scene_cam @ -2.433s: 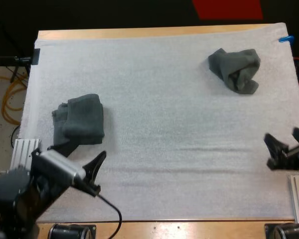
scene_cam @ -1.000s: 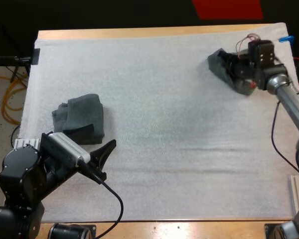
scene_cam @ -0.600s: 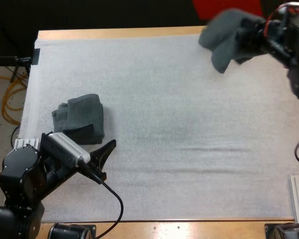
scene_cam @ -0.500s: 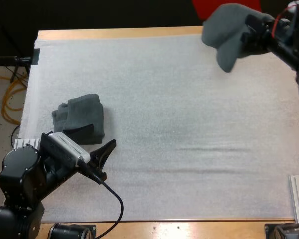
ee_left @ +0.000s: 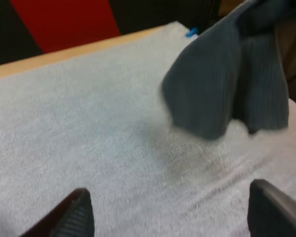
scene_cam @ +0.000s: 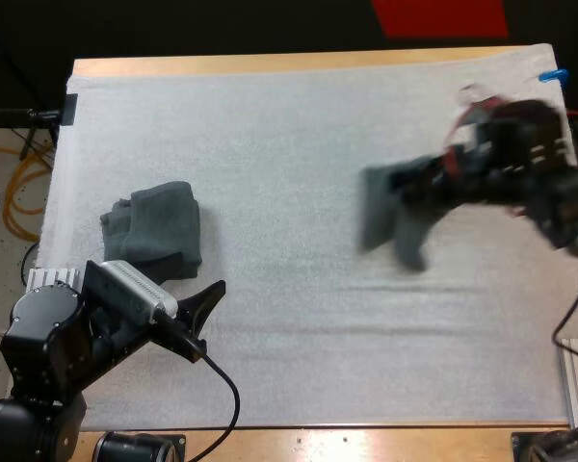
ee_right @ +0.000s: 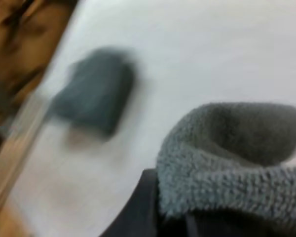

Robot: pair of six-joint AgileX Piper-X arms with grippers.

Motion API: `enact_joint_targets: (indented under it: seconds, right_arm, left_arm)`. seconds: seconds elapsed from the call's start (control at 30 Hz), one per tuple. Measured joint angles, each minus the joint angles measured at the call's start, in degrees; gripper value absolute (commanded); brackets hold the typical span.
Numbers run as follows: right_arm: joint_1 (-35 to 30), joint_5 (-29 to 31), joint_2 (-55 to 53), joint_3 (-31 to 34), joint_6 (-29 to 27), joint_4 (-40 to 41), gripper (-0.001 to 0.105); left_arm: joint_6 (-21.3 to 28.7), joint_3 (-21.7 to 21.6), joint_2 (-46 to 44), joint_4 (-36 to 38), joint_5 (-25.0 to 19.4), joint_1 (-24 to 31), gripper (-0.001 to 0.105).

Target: Pick towel from pile fold and stack

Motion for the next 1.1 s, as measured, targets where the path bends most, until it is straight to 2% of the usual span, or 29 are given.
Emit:
enact_joint_targets:
  seconds: [0.1, 0.2, 0.3, 0.37, 0.43, 0.53, 0.67, 0.7, 0.73, 0.83, 0.9, 1.1]
  right_arm:
    - [5.4, -0.7, 0.0, 0.1, -5.0, 0.8, 0.0]
    - [8.1, 2.9, 0.3, 3.2, -10.0, 0.4, 0.0]
    - [7.6, 9.8, 3.0, 8.5, -14.1, -1.1, 0.0]
    - [6.2, 16.3, 7.1, 11.4, -13.6, -3.2, 0.0]
    - [4.6, 19.9, 10.8, 12.4, -12.5, -4.3, 0.001]
    - [2.9, 21.8, 13.4, 12.3, -12.3, -6.8, 0.016]
    - [2.3, 25.1, 13.4, 10.0, -12.3, -8.9, 0.063]
    - [2.2, 26.9, 13.4, 9.2, -12.3, -9.2, 0.071]
    - [2.2, 29.4, 13.4, 8.3, -12.3, -9.3, 0.075]
    - [2.2, 37.6, 13.3, 5.8, -12.3, -9.1, 0.075]
    - [2.2, 39.4, 12.8, 4.5, -12.3, -7.4, 0.072]
    - [3.2, 31.3, 9.2, 4.3, -9.2, 3.7, 0.067]
  left_arm:
    - [0.0, 0.0, 0.0, 0.0, 0.0, 0.0, 0.064]
    - [0.0, 0.0, 0.0, 0.0, 0.0, 0.0, 0.064]
    - [-0.1, 0.0, 0.0, 0.0, 0.0, 0.0, 0.064]
    - [-0.1, 0.0, 0.0, 0.0, 0.0, 0.0, 0.064]
    - [-0.1, 0.0, 0.0, 0.0, 0.0, 0.0, 0.064]
    - [-0.1, 0.0, 0.0, 0.0, 0.0, 0.0, 0.064]
    - [-0.2, 0.0, 0.0, 0.0, 0.0, 0.0, 0.064]
    - [-0.2, 0.0, 0.0, 0.0, 0.0, 0.0, 0.064]
    - [-0.2, 0.0, 0.0, 0.0, 0.0, 0.0, 0.064]
    - [-0.2, 0.0, 0.0, 0.0, 0.0, 0.0, 0.064]
    - [-0.2, 0.0, 0.0, 0.0, 0.0, 0.0, 0.064]
    - [-0.2, 0.0, 0.0, 0.6, 0.0, 0.0, 0.064]
